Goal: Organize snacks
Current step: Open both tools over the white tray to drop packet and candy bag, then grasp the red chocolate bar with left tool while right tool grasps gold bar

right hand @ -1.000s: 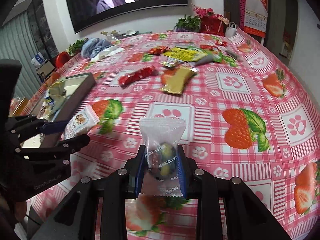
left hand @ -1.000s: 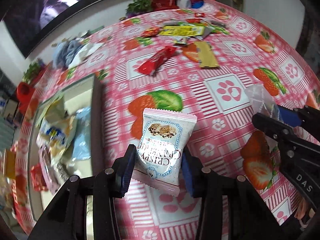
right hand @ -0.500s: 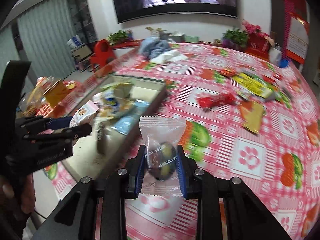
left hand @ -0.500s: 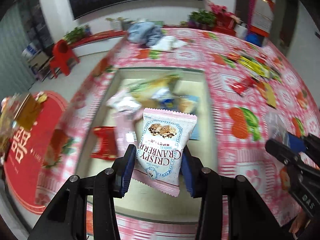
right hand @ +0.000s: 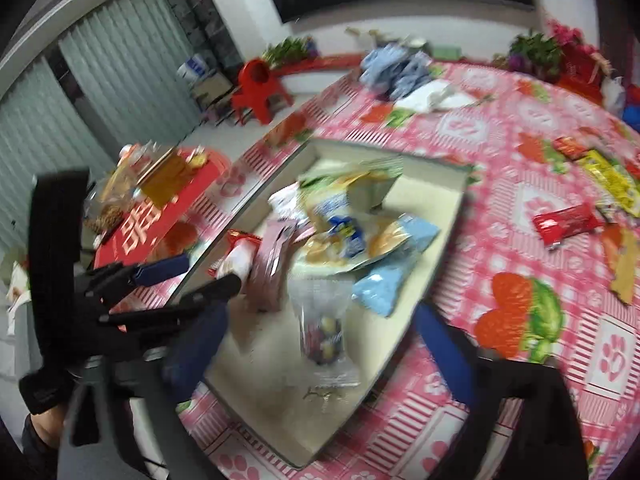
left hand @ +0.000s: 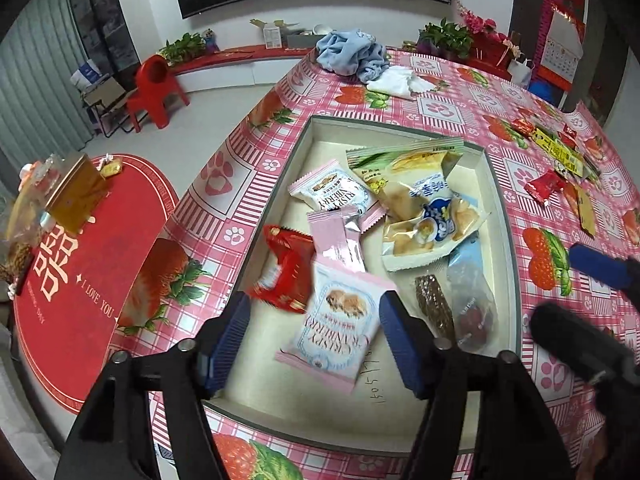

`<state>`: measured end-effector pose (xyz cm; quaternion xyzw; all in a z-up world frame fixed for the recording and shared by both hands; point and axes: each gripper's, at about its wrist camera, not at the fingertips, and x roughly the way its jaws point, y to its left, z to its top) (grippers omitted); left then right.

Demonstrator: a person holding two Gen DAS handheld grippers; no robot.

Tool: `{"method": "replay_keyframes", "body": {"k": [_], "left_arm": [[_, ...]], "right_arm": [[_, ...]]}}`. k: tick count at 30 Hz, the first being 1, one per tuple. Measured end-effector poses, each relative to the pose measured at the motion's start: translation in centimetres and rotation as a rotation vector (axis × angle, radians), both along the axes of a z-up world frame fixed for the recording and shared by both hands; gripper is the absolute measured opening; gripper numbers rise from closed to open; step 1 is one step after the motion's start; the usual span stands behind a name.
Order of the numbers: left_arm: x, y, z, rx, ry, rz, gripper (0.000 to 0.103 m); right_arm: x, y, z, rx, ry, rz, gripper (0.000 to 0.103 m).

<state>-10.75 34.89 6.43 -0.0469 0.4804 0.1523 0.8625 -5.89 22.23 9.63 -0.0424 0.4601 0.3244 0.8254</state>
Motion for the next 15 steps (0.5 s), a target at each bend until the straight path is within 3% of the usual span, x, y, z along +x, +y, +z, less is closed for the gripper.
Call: {"method": "replay_keyframes", "body": {"k": [4, 7, 8, 10, 12, 15], "left_arm": [[0.4, -1.6, 1.0, -0.039, -0.043, -0.036, 0.071], [1.2, -5.2, 2.5, -0.046, -0.084, -0.135, 0.071], [1.7, -7.2, 3.0, -0.043, -0.095, -0.188, 0.071], [3.0, -10.3, 3.4, -0.040, -0.095, -0.256, 0.071], [4.2, -12.9, 3.6, -0.044, -0.086, -0.293, 0.071], [6.2, -16.3, 3.6, -0.038, -0.072, -0.348, 0.071]], "right_arm": [[-0.4, -4.0, 2.0, 0.008, -0.108, -0.076, 0.099], [1.4, -9.0, 2.9, -0.044, -0.180, -0.230, 0.099], [2.9, -11.5, 2.6, -0.072, -0.168, -0.317, 0.098], [5.1, -14.8, 1.9, -0.106, -0.144, -0.425, 0.088], [8.3, -17.9, 0.3, -0.191, -0.088, -0.527, 0.070], [11.8, -19.9, -1.6, -0.222, -0.010, -0.578, 0.070]]}}
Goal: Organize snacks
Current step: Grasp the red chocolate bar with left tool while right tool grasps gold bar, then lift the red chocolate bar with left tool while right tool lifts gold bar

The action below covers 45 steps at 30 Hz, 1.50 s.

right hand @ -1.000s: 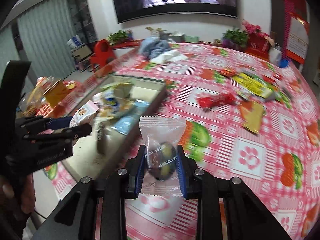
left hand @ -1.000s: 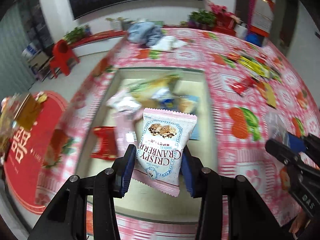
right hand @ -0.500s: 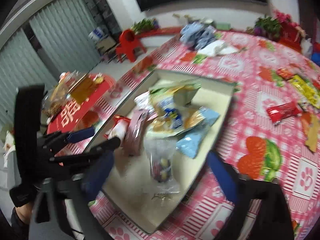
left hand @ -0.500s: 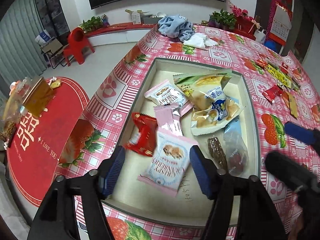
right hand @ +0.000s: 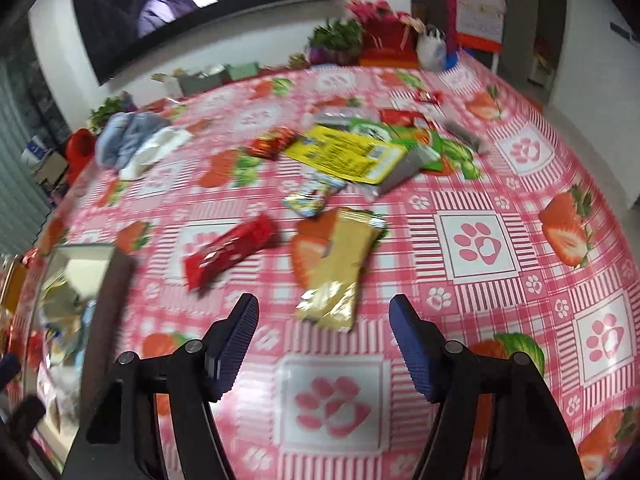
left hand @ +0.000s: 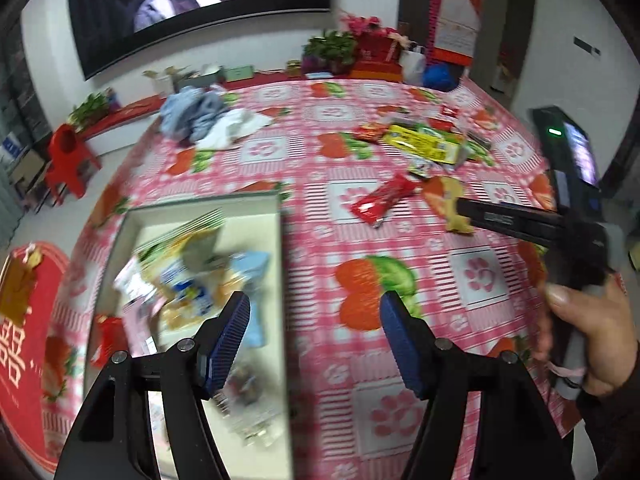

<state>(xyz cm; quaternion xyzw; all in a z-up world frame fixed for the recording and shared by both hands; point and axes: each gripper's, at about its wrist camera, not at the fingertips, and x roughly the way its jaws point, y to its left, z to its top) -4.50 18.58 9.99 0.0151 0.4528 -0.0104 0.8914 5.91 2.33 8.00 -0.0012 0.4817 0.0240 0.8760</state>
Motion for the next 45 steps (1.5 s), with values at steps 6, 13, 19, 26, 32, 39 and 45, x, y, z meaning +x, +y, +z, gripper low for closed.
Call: {"method": "replay_keyframes", "body": {"k": [6, 13, 19, 26, 32, 39, 45], "left_arm": [[4.2, -2.2, -1.3, -0.008, 0.051, -0.015, 0.071], [10.4, -4.2, -3.2, 0.036, 0.052, -0.015, 0.071], [15.3, -8.1, -6.2, 0.080, 0.121, -0.135, 0.074], [17.4, -9.2, -8.9, 0.059, 0.200, -0.182, 0.023], [11.5, -8.5, -9.2, 0.036, 0.170, -0.145, 0.023], [2.1, -7.6, -8.7, -0.033, 0.123, -0.090, 0.023], [-0.9, -7.1, -8.6, -0.043, 0.041, -0.027, 0.023]], "right_arm": [[4.7, 1.1, -3.7, -0.099, 0.082, -0.017, 0.068], [2.7, 0.2, -3.7, -0.101, 0.017, 0.073, 0.028], [-4.1, -4.7, -2.9, -0.027, -0.021, 0.072, 0.028], [-7.7, -6.2, -3.0, -0.021, -0.073, 0.081, 0.028], [-7.9, -6.6, -2.9, 0.013, -0.084, 0.077, 0.028], [-8.4, -6.2, -2.8, 0.016, -0.068, 0.065, 0.028], [-11.1, -4.0, -2.9, 0.018, -0.041, 0.089, 0.028]]}}
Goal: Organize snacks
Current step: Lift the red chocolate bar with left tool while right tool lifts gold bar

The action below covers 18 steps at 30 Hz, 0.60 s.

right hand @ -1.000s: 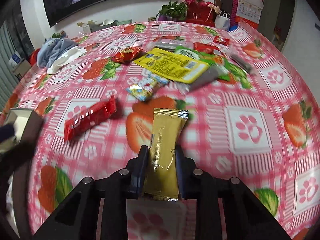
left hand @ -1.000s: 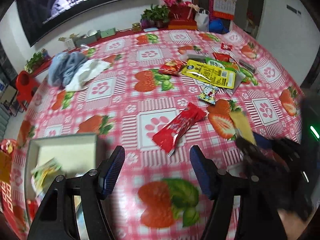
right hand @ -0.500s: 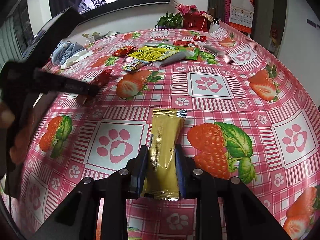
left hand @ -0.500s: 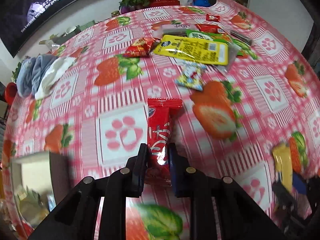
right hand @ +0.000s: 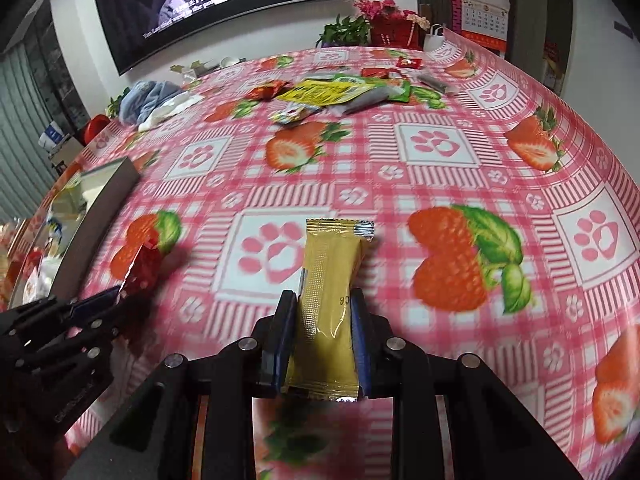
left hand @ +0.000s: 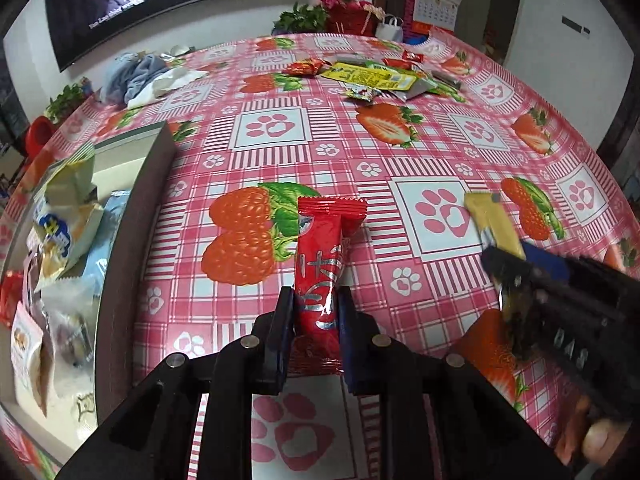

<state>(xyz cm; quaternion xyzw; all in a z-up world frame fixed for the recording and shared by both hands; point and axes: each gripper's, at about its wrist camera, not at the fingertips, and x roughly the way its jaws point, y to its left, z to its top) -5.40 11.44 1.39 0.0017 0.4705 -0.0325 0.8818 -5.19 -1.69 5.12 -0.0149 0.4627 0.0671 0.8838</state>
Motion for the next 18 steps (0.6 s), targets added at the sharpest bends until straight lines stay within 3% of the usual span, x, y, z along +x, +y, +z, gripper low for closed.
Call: {"method": "replay_keyframes", "body": {"k": [5, 18], "left_arm": [[-0.6, 0.1, -0.4, -0.010, -0.063, 0.018, 0.023], [-0.7, 0.4, -0.6, -0.030, -0.066, 0.014, 0.023]], "right_arm": [[-1.5, 1.8, -0.4, -0.074, -0.030, 0.030, 0.028], [-1.5, 1.9, -0.6, -0.090, -0.042, 0.034, 0.028]]}}
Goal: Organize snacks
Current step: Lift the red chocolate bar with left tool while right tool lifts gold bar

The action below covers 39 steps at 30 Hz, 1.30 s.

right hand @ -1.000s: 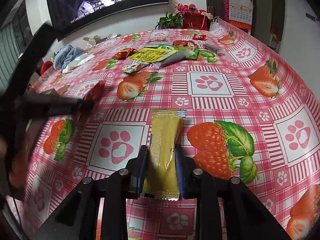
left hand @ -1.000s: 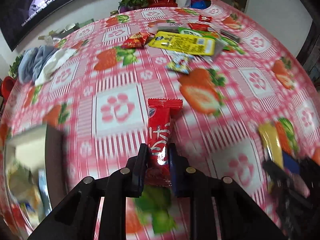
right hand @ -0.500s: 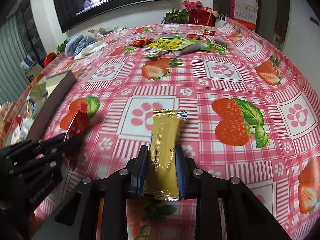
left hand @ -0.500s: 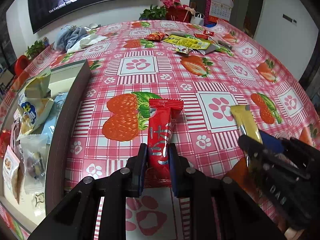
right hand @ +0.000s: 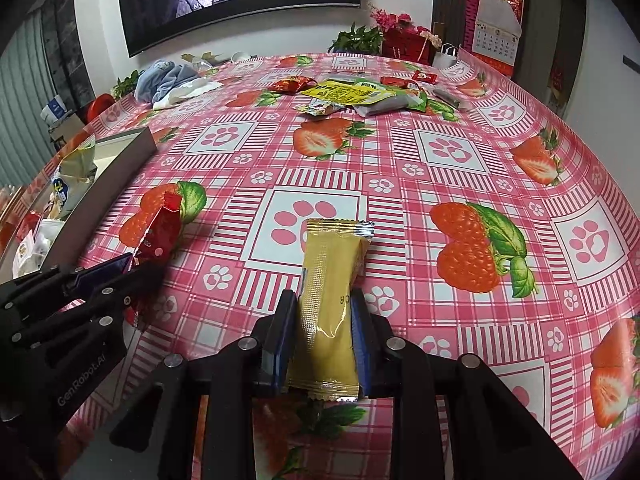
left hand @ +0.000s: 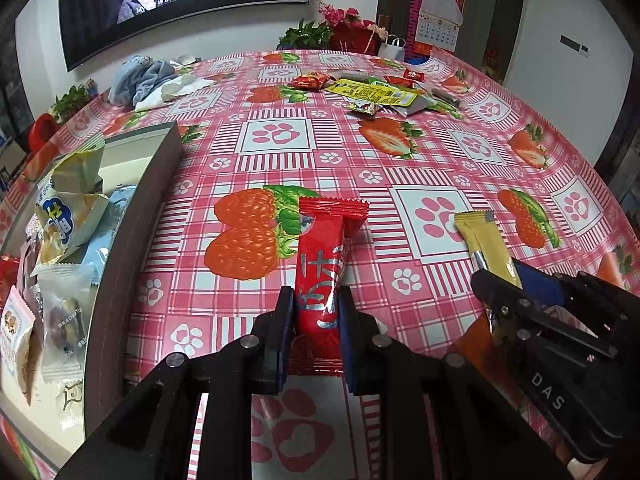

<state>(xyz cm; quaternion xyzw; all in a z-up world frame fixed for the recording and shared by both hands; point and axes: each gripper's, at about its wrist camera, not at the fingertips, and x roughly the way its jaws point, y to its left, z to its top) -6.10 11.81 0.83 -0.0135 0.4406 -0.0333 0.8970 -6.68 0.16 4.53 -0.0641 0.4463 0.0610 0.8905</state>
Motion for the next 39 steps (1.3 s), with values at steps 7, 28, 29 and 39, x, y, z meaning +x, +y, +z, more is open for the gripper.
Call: {"method": "replay_keyframes", "body": {"k": [7, 28, 29, 39], "left_arm": [[-0.2, -0.1, 0.0, 0.013, -0.002, 0.001, 0.023], [-0.3, -0.2, 0.0, 0.024, -0.001, 0.002, 0.023], [-0.4, -0.1, 0.0, 0.025, -0.001, 0.002, 0.023], [-1.0, -0.5, 0.2, 0.085, 0.027, 0.000, 0.023]], "right_arm": [[-0.1, 0.2, -0.1, -0.007, 0.000, 0.000, 0.028], [-0.1, 0.2, -0.1, -0.008, 0.007, 0.003, 0.028], [-0.2, 0.3, -0.1, -0.010, 0.008, 0.004, 0.028], [-0.6, 0.8, 0.2, -0.019, 0.075, 0.011, 0.028]]}}
